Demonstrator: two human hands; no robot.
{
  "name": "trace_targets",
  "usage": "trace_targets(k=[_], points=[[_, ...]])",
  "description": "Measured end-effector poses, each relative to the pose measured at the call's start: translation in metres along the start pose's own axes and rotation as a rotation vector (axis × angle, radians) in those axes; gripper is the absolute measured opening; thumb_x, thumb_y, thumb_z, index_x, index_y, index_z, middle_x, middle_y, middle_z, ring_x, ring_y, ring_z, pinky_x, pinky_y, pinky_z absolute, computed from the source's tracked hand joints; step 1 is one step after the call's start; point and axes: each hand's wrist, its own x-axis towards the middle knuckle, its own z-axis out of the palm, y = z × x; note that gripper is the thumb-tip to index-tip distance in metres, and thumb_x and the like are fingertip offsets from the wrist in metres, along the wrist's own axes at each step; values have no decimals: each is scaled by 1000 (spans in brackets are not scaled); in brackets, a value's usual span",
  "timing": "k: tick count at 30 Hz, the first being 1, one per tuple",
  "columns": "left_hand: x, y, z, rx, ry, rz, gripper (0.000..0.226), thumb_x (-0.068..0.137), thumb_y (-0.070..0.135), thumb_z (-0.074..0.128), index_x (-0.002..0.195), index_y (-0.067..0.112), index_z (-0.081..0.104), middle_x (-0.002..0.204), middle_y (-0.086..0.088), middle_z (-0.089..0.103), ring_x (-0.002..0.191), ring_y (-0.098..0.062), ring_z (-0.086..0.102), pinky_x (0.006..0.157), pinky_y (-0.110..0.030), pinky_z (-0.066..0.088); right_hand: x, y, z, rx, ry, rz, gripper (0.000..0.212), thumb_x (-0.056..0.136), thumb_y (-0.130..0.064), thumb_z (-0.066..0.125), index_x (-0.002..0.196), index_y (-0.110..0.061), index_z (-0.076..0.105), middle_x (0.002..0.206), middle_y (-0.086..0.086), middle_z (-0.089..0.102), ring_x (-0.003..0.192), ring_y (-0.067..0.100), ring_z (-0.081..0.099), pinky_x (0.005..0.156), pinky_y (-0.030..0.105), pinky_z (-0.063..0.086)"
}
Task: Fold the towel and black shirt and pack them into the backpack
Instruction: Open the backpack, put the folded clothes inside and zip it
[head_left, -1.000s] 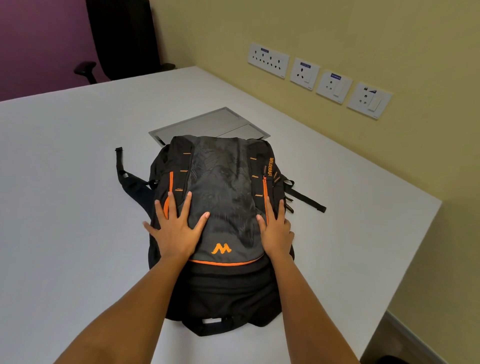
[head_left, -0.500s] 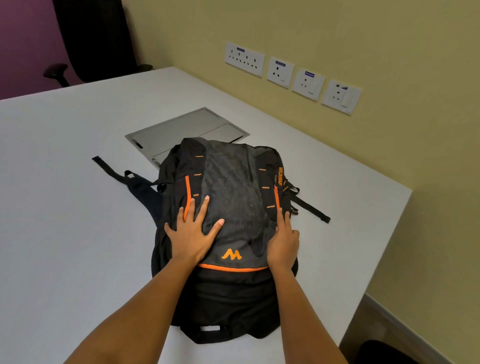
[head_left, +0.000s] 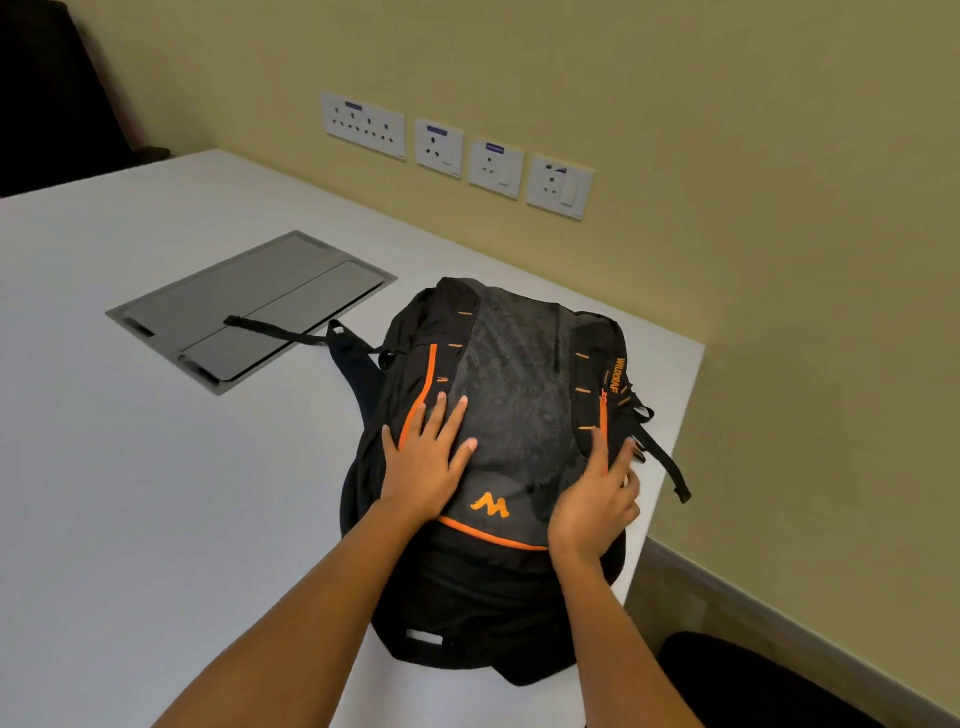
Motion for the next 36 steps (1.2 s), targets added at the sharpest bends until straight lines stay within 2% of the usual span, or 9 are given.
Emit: trace_targets(k=[2, 3, 6, 8, 11, 18, 25, 31, 36], points=[[-20, 10, 22, 53, 84, 71, 69, 84, 71, -7, 147, 43, -6, 160, 5, -8, 147, -21, -8, 113, -57, -2, -12, 4, 3, -88, -2, -188, 60, 83, -7, 61, 139, -24, 46, 151, 11, 35, 132, 42, 39, 93, 61, 40], [-27, 11, 32, 91, 119, 93, 68, 86, 70, -7, 148, 43, -3, 160, 3, -6, 147, -23, -6, 112, -58, -1, -17, 5, 5, -112, -12, -244, 53, 87, -17, 56, 138, -25, 47, 148, 10, 40, 132, 42, 40, 93, 63, 39], [-31, 5, 47, 152, 129, 73, 62, 92, 66, 4, 149, 42, 3, 160, -2, 2, 146, -26, -1, 108, -61, 5, -22, 4, 8, -144, -67, -260, 51, 93, -40, 30, 142, -29, 41, 147, 5, 43, 135, 38, 38, 96, 66, 35], [-27, 1, 50, 163, 110, 71, 62, 89, 68, -1, 147, 45, -6, 159, 1, -9, 145, -25, -10, 108, -62, -2, -20, 9, 12, -174, -78, -279, 54, 94, -44, 24, 145, -31, 35, 150, 3, 39, 138, 36, 33, 97, 67, 34], [-14, 2, 50, 157, 89, 93, 66, 81, 72, -12, 142, 49, -18, 154, 7, -28, 143, -22, -25, 107, -60, -15, -13, 9, 19, -190, -86, -244, 54, 94, -46, 23, 147, -34, 30, 152, 4, 35, 140, 34, 29, 98, 67, 32], [32, 9, 42, 170, -15, 185, 66, 77, 72, -8, 138, 51, -23, 148, 10, -38, 141, -20, -30, 110, -59, -14, 7, 4, 35, -177, -67, -99, 59, 97, -45, 32, 150, -36, 6, 159, 2, 12, 146, 29, 6, 107, 66, 17], [96, 37, 46, 165, -43, 256, 66, 75, 69, -12, 137, 49, -24, 146, 9, -39, 138, -19, -33, 109, -62, -12, 63, 5, 44, -183, -97, -44, 56, 99, -45, 20, 148, -40, -6, 161, 0, 0, 147, 28, -4, 109, 67, 12], [142, 52, 55, 176, -33, 271, 67, 78, 75, -9, 137, 48, -24, 153, 7, -32, 142, -22, -28, 108, -63, -11, 108, 5, 51, -187, -104, -39, 55, 101, -44, 19, 147, -40, -9, 160, -1, -5, 147, 27, -10, 110, 67, 9], [167, 57, 59, 187, -34, 269, 65, 79, 70, -7, 138, 49, -24, 154, 7, -30, 142, -22, -27, 108, -63, -13, 134, 4, 60, -197, -129, -42, 54, 101, -45, 16, 147, -41, -13, 160, -2, -7, 146, 27, -12, 110, 67, 9]])
